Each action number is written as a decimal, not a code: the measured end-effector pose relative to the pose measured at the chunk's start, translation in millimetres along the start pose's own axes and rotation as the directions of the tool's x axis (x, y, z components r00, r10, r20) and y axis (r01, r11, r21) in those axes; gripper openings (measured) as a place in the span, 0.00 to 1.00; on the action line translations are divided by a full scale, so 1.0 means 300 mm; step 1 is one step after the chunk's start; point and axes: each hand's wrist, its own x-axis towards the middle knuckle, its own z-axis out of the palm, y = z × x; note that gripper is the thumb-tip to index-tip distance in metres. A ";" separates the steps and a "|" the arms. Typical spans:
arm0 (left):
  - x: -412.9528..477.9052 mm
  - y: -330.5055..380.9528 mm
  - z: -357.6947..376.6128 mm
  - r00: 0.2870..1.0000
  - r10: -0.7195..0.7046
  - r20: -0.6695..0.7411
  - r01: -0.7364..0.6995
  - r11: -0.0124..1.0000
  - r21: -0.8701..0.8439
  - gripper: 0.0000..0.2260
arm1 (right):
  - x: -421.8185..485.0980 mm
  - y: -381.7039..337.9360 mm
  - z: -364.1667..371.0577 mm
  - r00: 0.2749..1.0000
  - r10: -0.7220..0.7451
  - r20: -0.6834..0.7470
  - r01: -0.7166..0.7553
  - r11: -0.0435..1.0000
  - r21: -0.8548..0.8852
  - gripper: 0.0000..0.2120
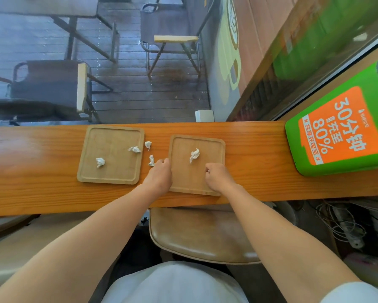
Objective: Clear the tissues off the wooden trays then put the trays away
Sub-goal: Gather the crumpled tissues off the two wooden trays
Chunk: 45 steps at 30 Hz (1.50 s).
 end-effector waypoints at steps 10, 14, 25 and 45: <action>-0.065 -0.105 -0.090 0.995 -0.058 0.082 0.060 0.998 -0.023 0.09 | -0.027 -0.119 -0.002 0.992 -0.039 0.117 0.033 0.998 0.045 0.15; -0.075 -0.132 -0.132 0.998 -0.063 0.026 0.064 0.997 -0.040 0.11 | -0.029 -0.164 -0.026 0.990 -0.084 0.112 0.085 0.996 -0.003 0.15; -0.045 -0.136 -0.117 0.996 -0.039 -0.085 0.038 0.999 -0.020 0.07 | -0.002 -0.160 -0.021 0.991 -0.134 0.027 0.137 0.978 -0.157 0.12; 0.093 -0.153 0.072 0.980 -0.152 -0.126 0.157 0.987 0.031 0.14 | 0.173 -0.040 0.092 0.991 -0.111 -0.072 0.091 0.968 -0.233 0.13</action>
